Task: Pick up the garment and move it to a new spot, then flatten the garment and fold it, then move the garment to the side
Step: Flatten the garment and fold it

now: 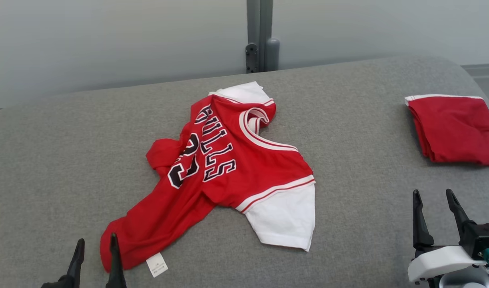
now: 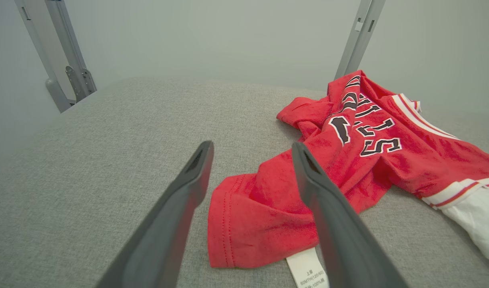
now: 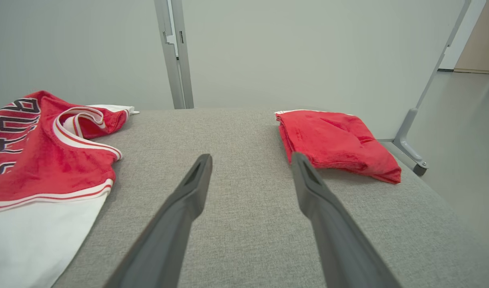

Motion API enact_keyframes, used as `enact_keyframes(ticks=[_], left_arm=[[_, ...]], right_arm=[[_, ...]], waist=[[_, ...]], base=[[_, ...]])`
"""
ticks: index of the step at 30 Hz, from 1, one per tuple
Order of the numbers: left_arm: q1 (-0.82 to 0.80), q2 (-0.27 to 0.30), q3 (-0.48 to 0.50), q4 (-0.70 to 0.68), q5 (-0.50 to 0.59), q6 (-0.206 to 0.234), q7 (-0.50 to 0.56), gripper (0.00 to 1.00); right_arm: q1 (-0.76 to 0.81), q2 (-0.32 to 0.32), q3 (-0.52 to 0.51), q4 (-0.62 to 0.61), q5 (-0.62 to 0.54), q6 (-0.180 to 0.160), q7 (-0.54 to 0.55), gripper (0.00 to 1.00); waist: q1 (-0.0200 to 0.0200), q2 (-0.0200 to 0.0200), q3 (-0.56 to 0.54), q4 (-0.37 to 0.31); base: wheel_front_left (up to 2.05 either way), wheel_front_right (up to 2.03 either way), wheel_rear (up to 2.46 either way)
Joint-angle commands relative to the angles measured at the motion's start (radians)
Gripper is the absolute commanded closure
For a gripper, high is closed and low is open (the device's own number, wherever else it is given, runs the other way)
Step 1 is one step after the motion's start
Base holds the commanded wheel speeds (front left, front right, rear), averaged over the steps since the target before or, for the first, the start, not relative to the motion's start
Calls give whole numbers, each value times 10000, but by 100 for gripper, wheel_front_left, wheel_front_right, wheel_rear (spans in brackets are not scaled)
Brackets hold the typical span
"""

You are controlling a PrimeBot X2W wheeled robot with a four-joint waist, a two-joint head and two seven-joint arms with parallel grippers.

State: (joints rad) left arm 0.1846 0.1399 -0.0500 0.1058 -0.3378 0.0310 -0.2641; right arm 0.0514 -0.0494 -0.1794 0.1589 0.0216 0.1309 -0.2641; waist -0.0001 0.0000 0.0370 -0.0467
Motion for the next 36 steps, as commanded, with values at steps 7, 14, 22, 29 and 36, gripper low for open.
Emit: enact_keyframes(ticks=[7,14,22,29,36], left_arm=[[223,-508,674,143,826,-1263,-1,0],[93,-674,1018,187,1203,-1560,-1,0],[-159,-740,996,214,1318,-1629,-1,0],[-226,-661,949,263,1262,-1625,-1,0],[-129,-638,978,357,1252,-1627,-1,0]], right_arm=[[244,-28,276,275,307,-3,0,0],[4,-26,908,517,454,-3,0,0],[-129,-26,1173,594,415,-3,0,0],[-93,-28,1432,687,499,-3,0,0],[-100,-28,1548,736,497,-3,0,0]], waist=[[1,0,-521,514],[1,0,-459,242],[1,0,-403,210],[1,0,-411,289],[1,0,-472,449]], base=[[0,0,0],[0,0,0],[0,0,0],[0,0,0],[0,0,0]])
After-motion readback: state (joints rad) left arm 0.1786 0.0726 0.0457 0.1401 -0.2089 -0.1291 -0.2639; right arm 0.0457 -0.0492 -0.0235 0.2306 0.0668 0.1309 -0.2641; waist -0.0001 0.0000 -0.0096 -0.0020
